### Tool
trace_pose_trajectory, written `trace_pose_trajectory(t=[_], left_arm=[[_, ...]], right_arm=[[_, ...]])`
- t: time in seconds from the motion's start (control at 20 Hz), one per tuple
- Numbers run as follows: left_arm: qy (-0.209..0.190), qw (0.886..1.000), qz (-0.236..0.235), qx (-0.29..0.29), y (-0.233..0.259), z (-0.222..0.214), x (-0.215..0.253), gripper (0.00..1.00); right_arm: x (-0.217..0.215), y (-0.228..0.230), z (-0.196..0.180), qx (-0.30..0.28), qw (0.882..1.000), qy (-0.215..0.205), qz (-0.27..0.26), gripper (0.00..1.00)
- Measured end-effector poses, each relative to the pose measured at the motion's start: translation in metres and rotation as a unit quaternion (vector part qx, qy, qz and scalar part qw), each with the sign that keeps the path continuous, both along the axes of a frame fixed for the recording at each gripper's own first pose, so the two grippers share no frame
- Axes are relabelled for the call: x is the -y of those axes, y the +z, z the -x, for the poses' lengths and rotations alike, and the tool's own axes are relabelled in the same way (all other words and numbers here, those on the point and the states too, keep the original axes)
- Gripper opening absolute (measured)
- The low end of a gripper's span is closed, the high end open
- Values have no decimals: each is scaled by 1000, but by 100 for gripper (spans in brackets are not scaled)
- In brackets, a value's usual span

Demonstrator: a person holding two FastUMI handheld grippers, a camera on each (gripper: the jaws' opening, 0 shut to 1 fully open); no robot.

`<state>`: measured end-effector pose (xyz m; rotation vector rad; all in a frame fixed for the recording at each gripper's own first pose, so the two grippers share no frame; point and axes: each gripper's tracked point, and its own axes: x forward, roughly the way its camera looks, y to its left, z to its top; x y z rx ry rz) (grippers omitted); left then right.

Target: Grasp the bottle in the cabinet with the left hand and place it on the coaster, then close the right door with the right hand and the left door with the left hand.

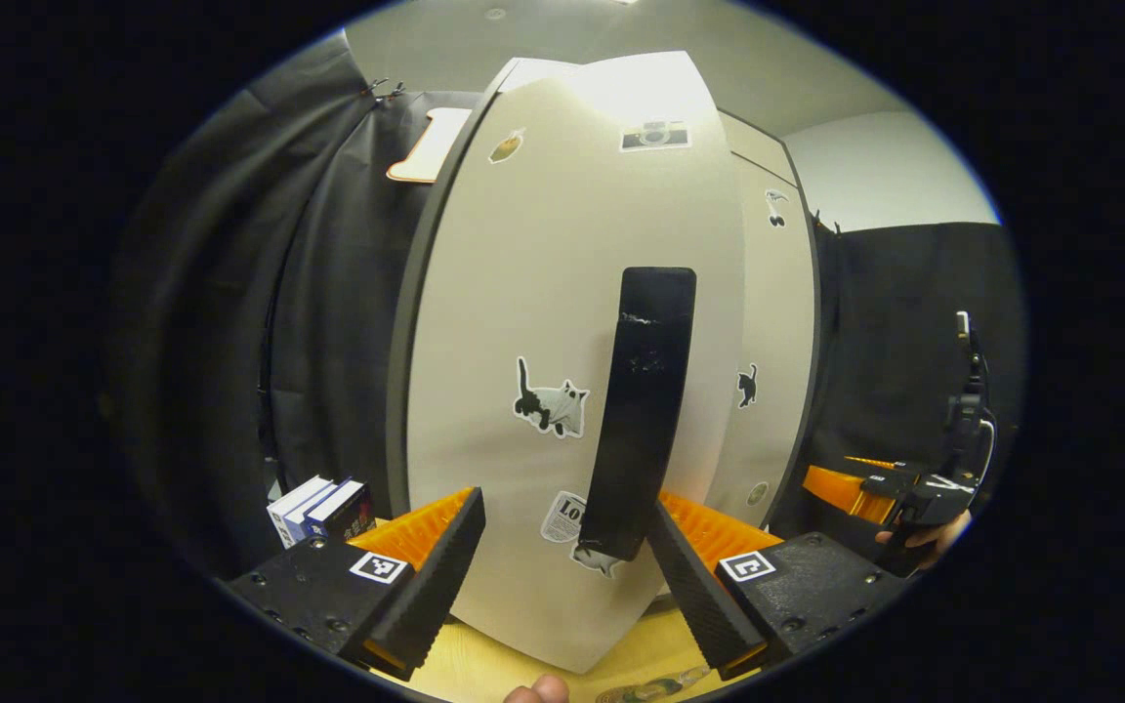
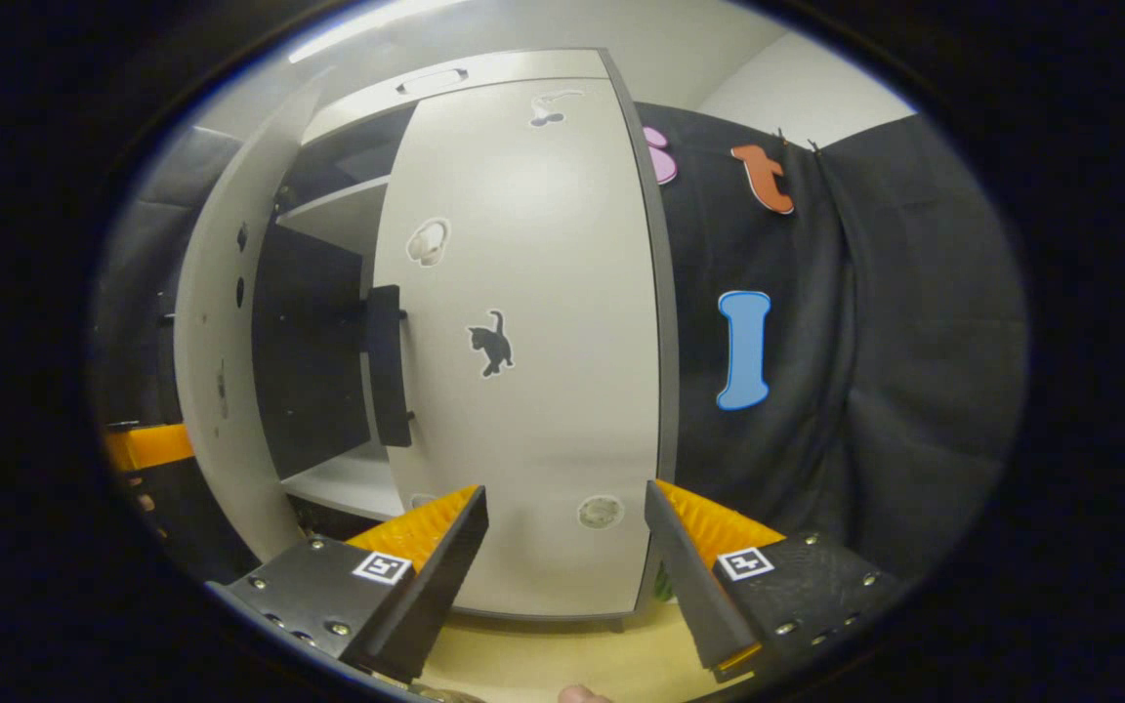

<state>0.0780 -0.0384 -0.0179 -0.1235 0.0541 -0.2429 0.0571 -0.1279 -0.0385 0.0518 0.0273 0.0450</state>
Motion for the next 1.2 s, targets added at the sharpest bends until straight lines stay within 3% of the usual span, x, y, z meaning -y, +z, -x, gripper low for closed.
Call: trace_pose_trajectory(t=[0.25,0.65,1.2], left_arm=[[4,999,-37,10,-1,-33,27,100],[13,999,-30,7,-6,-77,51,100],[80,996,-47,8,-7,-115,58,100]], right_arm=[[10,-5,10,-13,1000,-4,-9,97],[4,-20,34,-38,999,10,-25,98],[-3,-48,58,-85,994,24,-62,99]])
